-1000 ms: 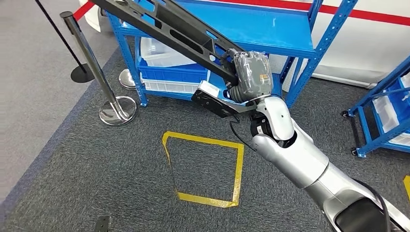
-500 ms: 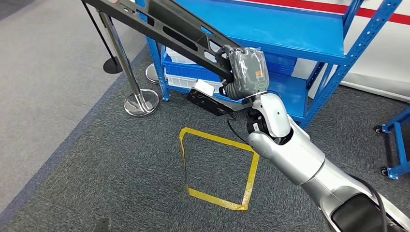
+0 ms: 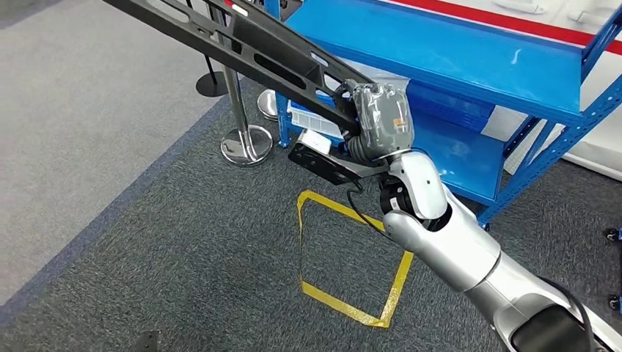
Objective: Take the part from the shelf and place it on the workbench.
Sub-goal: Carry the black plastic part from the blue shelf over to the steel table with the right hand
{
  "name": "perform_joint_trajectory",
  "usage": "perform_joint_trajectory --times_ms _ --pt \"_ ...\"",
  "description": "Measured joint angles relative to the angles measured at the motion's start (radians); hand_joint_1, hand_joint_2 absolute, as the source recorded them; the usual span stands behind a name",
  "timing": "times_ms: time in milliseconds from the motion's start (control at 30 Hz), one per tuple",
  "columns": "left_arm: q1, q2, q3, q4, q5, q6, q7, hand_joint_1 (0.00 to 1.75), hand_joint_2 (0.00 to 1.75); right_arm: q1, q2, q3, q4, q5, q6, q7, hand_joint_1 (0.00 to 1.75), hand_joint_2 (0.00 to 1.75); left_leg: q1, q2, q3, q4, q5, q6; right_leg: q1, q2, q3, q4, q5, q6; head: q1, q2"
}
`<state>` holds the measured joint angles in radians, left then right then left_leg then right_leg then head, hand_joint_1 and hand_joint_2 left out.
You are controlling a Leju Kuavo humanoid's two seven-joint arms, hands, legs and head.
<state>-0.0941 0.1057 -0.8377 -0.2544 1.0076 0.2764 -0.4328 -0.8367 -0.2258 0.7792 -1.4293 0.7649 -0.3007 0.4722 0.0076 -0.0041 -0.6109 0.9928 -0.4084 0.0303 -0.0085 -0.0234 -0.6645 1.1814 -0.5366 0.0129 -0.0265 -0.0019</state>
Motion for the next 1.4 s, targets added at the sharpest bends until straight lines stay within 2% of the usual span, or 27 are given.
perform_joint_trajectory --times_ms 67,100,133,167,233,300,367,400,467,533,600,633,667,733,800,833,900,967,1033,1067,1100,1133,1167,1200,1267,1333,1400 --pt "-0.002 0.0 0.0 0.0 0.0 0.001 0.0 0.0 1.75 0.009 -0.009 -0.002 -0.007 0.004 0.008 0.004 1.75 1.75 0.0 -0.021 -0.003 0.003 0.001 0.002 -0.001 0.018 -0.055 0.119 -0.042 0.002 0.002 0.0" --pt "-0.002 0.0 0.0 0.0 0.001 0.001 -0.001 0.0 1.75 0.013 -0.012 -0.002 -0.009 0.005 0.011 0.005 1.75 1.75 0.001 -0.033 -0.004 0.006 0.001 0.002 -0.003 0.02 -0.062 0.135 -0.037 0.003 0.002 0.0" --pt "-0.001 0.0 0.0 0.0 0.001 0.001 -0.001 0.0 1.75 0.017 -0.015 -0.002 -0.011 0.005 0.013 0.007 1.75 1.75 0.002 -0.045 -0.006 0.011 0.0 0.001 -0.005 0.022 -0.05 0.112 -0.013 0.004 0.002 0.0" --pt "-0.001 0.0 0.0 0.0 0.001 0.001 -0.001 0.0 1.75 0.019 -0.019 -0.003 -0.013 0.005 0.013 0.008 1.75 1.75 0.004 -0.059 -0.008 0.017 -0.001 -0.001 -0.008 0.029 -0.021 0.053 0.022 0.005 0.002 0.0" --pt "-0.002 0.001 0.0 0.0 0.001 0.001 -0.001 0.0 1.75 0.019 -0.024 -0.004 -0.019 0.005 0.013 0.008 1.75 1.75 0.006 -0.082 -0.02 0.035 -0.006 -0.011 -0.016 0.065 0.04 -0.069 0.065 0.006 0.001 0.0" --pt "-0.003 0.003 0.0 0.0 0.001 0.002 -0.001 0.0 1.75 0.019 -0.027 -0.004 -0.027 0.006 0.013 0.008 1.75 1.75 0.007 -0.1 -0.036 0.045 -0.005 -0.024 -0.015 0.083 0.06 -0.114 0.069 0.002 0.001 0.0" --pt "0.001 0.005 0.0 0.0 0.002 0.002 -0.001 0.0 1.75 0.019 -0.028 -0.004 -0.031 0.006 0.013 0.008 1.75 1.75 0.011 -0.117 -0.044 0.043 0.001 -0.036 -0.013 0.063 0.057 -0.116 0.074 -0.007 0.001 0.0" --pt "0.004 0.005 0.0 0.0 0.004 0.003 0.0 0.0 1.75 0.019 -0.028 -0.004 -0.032 0.007 0.013 0.008 1.75 1.75 0.011 -0.11 -0.048 0.046 -0.001 -0.041 -0.014 0.053 0.058 -0.118 0.077 -0.013 0.001 0.0" --pt "0.004 0.006 0.0 0.001 0.008 0.004 0.003 0.0 1.75 0.018 -0.029 -0.004 -0.035 0.008 0.013 0.008 1.75 1.75 0.009 -0.063 -0.075 0.101 -0.035 -0.049 -0.016 0.033 0.058 -0.123 0.082 -0.023 -0.005 0.0" --pt "0.001 0.007 0.0 0.001 0.014 0.007 0.007 0.0 1.75 0.017 -0.03 -0.004 -0.039 0.012 0.013 0.007 1.75 1.75 0.008 -0.014 -0.13 0.224 -0.095 -0.057 -0.013 0.012 0.058 -0.124 0.082 -0.028 -0.012 0.0" --pt "0.0 0.008 0.0 0.001 0.018 0.009 0.013 0.0 1.75 0.018 -0.031 -0.004 -0.04 0.017 0.014 0.007 1.75 1.75 0.009 -0.002 -0.17 0.315 -0.124 -0.058 -0.01 -0.009 0.057 -0.124 0.081 -0.029 -0.012 0.0" --pt "0.001 0.008 0.0 0.001 0.018 0.01 0.017 0.0 1.75 0.018 -0.031 -0.004 -0.04 0.019 0.014 0.007 1.75 1.75 0.009 -0.001 -0.166 0.311 -0.114 -0.055 -0.008 -0.02 0.057 -0.124 0.081 -0.03 -0.012 0.0" --pt "0.001 0.008 0.0 0.001 0.018 0.011 0.022 0.0 1.75 0.018 -0.032 -0.004 -0.041 0.021 0.015 0.008 1.75 1.75 0.007 0.002 -0.142 0.268 -0.088 -0.05 -0.006 -0.031 0.058 -0.124 0.08 -0.03 -0.012 0.0" --pt "0.0 0.012 0.0 0.001 0.017 0.013 0.033 0.0 1.75 0.016 -0.033 -0.005 -0.046 0.023 0.016 0.011 1.75 1.75 -0.004 0.038 -0.066 0.129 -0.036 -0.033 0.0 -0.052 0.06 -0.125 0.078 -0.029 -0.012 0.0" --pt "-0.004 0.016 0.0 0.001 0.015 0.015 0.041 0.0 1.75 0.012 -0.037 -0.006 -0.052 0.024 0.019 0.013 1.75 1.75 -0.019 0.068 -0.026 0.048 -0.018 -0.016 0.005 -0.071 0.062 -0.127 0.077 -0.024 -0.012 0.0" --pt "-0.005 0.019 0.0 0.001 0.014 0.016 0.045 0.0 1.75 0.01 -0.039 -0.007 -0.053 0.025 0.021 0.013 1.75 1.75 -0.023 0.065 -0.026 0.041 -0.02 -0.012 0.006 -0.081 0.063 -0.129 0.076 -0.02 -0.011 0.0" --pt "-0.002 0.022 0.0 0.001 0.013 0.018 0.05 0.0 1.75 0.009 -0.043 -0.007 -0.055 0.027 0.025 0.016 1.75 1.75 -0.019 0.043 -0.023 0.031 -0.013 -0.004 0.007 -0.094 0.067 -0.132 0.073 -0.01 -0.011 0.0" --pt "0.001 0.025 0.0 0.001 0.015 0.021 0.054 0.0 1.75 0.008 -0.05 -0.007 -0.058 0.032 0.029 0.02 1.75 1.75 -0.011 0.023 -0.013 0.015 -0.004 0.006 0.005 -0.057 0.055 -0.099 0.048 0.0 -0.008 0.0" --pt "-0.001 0.026 0.0 0.001 0.017 0.023 0.052 0.0 1.75 0.006 -0.062 -0.009 -0.061 0.037 0.031 0.022 1.75 1.75 -0.008 0.002 -0.01 0.009 0.001 0.013 0.003 -0.002 0.005 0.008 -0.007 0.005 -0.004 0.0" --pt "-0.003 0.026 0.0 0.001 0.018 0.023 0.049 0.0 1.75 0.007 -0.067 -0.009 -0.062 0.038 0.032 0.022 1.75 1.75 -0.008 -0.01 -0.011 0.01 0.001 0.015 0.003 0.011 -0.027 0.071 -0.032 0.006 -0.003 0.0" --pt "-0.004 0.026 0.0 0.001 0.019 0.023 0.044 0.0 1.75 0.008 -0.07 -0.01 -0.063 0.039 0.033 0.021 1.75 1.75 -0.008 -0.024 -0.011 0.011 0.001 0.016 0.001 0.016 -0.05 0.116 -0.041 0.008 -0.002 0.0" --pt "-0.004 0.026 0.0 0.001 0.021 0.023 0.039 0.0 1.75 0.009 -0.072 -0.01 -0.063 0.039 0.033 0.02 1.75 1.75 -0.008 -0.038 -0.011 0.013 0.001 0.016 -0.001 0.019 -0.06 0.13 -0.033 0.01 -0.003 0.0" --pt "-0.004 0.026 0.0 0.001 0.023 0.023 0.033 0.0 1.75 0.01 -0.074 -0.01 -0.063 0.039 0.032 0.018 1.75 1.75 -0.007 -0.053 -0.011 0.016 0.0 0.015 -0.004 0.021 -0.052 0.107 -0.008 0.011 -0.002 0.0" --pt "-0.003 0.026 0.0 0.001 0.026 0.023 0.028 0.0 1.75 0.008 -0.074 -0.01 -0.062 0.039 0.032 0.013 1.75 1.75 -0.005 -0.068 -0.012 0.022 -0.003 0.012 -0.008 0.029 -0.027 0.05 0.03 0.012 -0.002 0.0" --pt "-0.003 0.027 0.001 0.001 0.031 0.024 0.018 0.0 1.75 -0.001 -0.072 -0.01 -0.058 0.04 0.029 -0.002 1.75 1.75 -0.004 -0.093 -0.022 0.039 -0.01 0.003 -0.018 0.073 0.025 -0.067 0.078 0.013 -0.002 0.0" --pt "-0.005 0.028 0.002 0.002 0.033 0.024 0.009 0.0 1.75 -0.014 -0.065 -0.01 -0.052 0.042 0.025 -0.017 1.75 1.75 -0.001 -0.114 -0.039 0.05 -0.011 -0.01 -0.021 0.098 0.043 -0.112 0.083 0.009 -0.002 0.0" --pt "-0.003 0.03 0.002 0.002 0.031 0.021 0.0 0.0 1.75 -0.022 -0.056 -0.01 -0.046 0.047 0.023 -0.023 1.75 1.75 0.004 -0.132 -0.049 0.049 -0.007 -0.022 -0.019 0.077 0.044 -0.117 0.085 -0.001 -0.001 0.0"
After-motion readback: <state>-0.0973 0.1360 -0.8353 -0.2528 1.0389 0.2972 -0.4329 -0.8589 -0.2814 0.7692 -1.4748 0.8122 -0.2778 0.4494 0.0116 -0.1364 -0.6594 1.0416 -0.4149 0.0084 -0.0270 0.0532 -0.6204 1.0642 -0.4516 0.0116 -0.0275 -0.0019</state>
